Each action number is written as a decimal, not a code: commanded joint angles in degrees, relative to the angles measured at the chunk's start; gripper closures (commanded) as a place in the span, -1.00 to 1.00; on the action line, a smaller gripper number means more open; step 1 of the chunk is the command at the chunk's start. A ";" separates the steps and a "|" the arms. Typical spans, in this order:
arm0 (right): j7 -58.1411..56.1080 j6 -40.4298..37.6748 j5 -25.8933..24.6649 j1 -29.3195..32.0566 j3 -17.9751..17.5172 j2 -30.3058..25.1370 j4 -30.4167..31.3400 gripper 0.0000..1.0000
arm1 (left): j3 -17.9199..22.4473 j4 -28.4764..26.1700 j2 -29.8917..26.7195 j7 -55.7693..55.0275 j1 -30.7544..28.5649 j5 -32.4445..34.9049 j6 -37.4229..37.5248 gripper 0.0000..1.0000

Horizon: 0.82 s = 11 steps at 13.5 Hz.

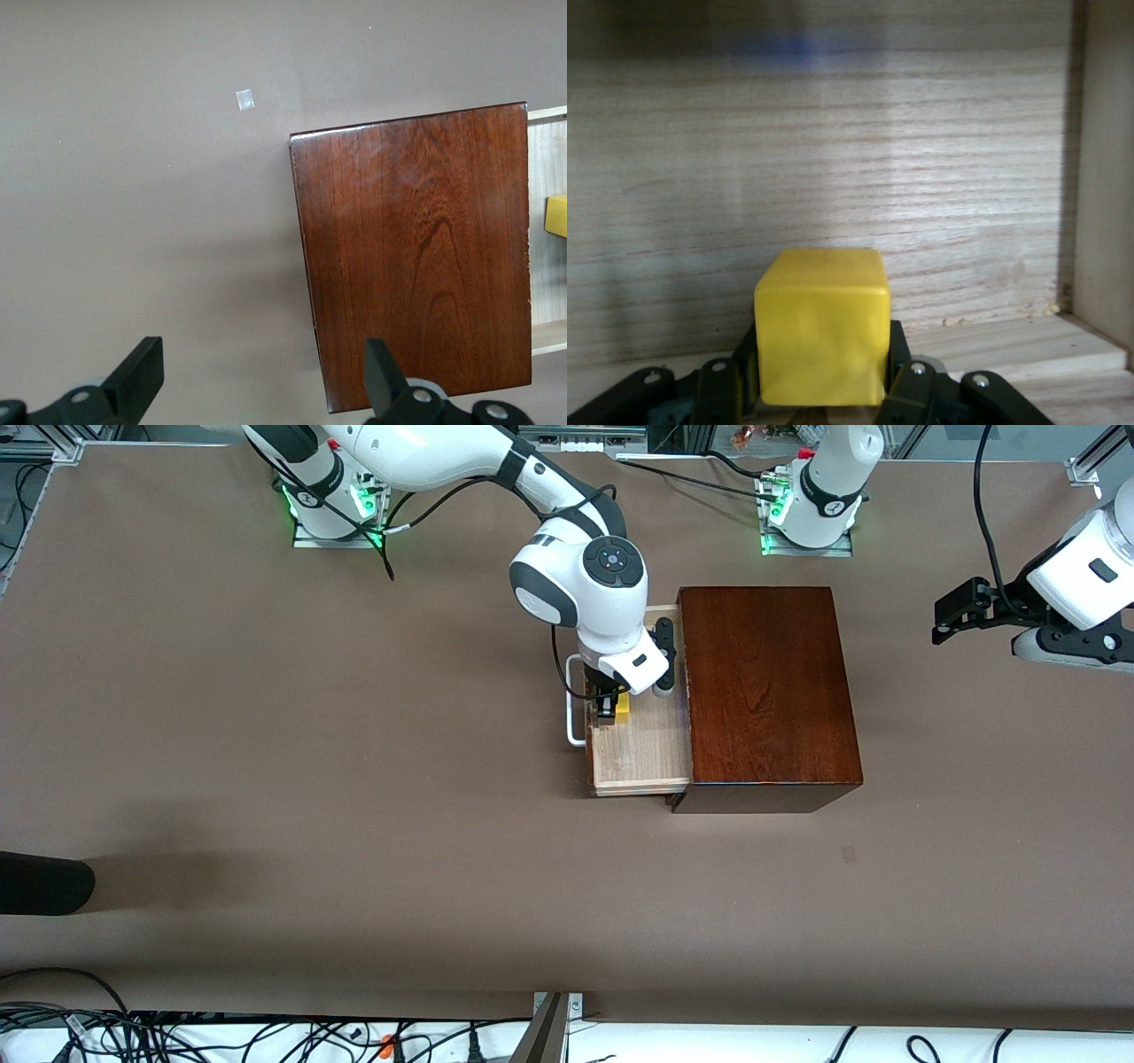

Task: Open drawer, take yellow block, close drawer
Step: 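Lift the yellow cube out with the right gripper and carry it aside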

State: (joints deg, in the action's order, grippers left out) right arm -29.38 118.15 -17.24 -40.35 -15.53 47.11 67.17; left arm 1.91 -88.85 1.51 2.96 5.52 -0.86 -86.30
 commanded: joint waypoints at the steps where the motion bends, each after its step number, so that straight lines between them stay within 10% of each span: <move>1: 0.02 -1.95 -0.95 -0.69 0.33 0.79 -3.97 0.76 | 0.29 2.28 0.86 1.52 0.02 -0.28 0.51 -1.00; 11: 1.52 -15.48 7.91 7.64 -0.38 -7.72 -9.60 0.84 | 0.03 6.66 4.80 1.08 0.72 -0.55 0.51 -1.00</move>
State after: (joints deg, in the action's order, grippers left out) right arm -27.71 105.02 -12.24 -36.64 -15.09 42.61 56.95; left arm 1.73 -87.40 2.70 3.16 5.94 -0.86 -86.52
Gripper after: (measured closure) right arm 0.445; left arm 0.000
